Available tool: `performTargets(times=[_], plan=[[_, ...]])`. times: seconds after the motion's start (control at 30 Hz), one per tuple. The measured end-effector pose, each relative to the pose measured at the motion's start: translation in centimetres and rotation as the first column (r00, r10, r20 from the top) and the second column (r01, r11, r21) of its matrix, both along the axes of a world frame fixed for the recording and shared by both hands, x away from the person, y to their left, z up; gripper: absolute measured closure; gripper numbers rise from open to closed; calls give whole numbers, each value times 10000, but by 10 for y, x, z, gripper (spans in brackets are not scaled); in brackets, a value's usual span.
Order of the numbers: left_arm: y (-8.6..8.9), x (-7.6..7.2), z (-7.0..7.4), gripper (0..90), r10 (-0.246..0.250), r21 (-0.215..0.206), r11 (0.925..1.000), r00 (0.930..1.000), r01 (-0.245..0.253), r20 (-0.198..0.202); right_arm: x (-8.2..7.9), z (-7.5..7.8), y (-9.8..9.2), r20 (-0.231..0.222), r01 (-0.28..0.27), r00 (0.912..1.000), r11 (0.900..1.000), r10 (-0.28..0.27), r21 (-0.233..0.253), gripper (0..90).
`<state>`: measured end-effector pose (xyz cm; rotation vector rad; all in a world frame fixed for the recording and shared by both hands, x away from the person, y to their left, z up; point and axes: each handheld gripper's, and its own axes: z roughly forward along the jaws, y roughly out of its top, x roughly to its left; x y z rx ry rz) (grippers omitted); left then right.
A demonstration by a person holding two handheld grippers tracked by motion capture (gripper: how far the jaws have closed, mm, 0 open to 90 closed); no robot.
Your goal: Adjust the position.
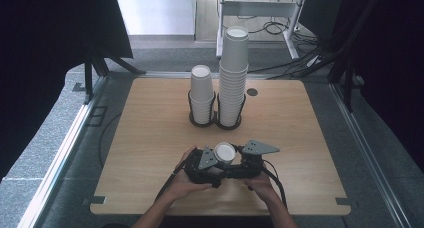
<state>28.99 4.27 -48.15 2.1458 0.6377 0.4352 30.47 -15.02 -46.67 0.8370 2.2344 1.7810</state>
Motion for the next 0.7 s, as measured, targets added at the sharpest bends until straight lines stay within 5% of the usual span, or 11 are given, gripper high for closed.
performTargets(times=[0.1, 0.23, 0.4, 0.7], plan=[[1, 0, 0, 121, -41, -292, 9996, 10000, 43, 72, 0, 1, -1, 47, 57, 10000, 10000, -57, 77, 237], [2, 2, 1, 33, -62, -264, 9996, 9999, 58, -122, 2, 3, -10, -231, -100, 9997, 9952, 123, 973, 243], [3, 1, 2, 49, -153, -392, 9991, 9999, 155, 35, 3, 4, -18, -498, -73, 9986, 9854, 160, 1699, 242], [4, 1, 1, 83, -279, -35, 9996, 9995, 279, 146, 5, 0, -20, -611, -120, 9979, 9853, 227, 1705, 223]])
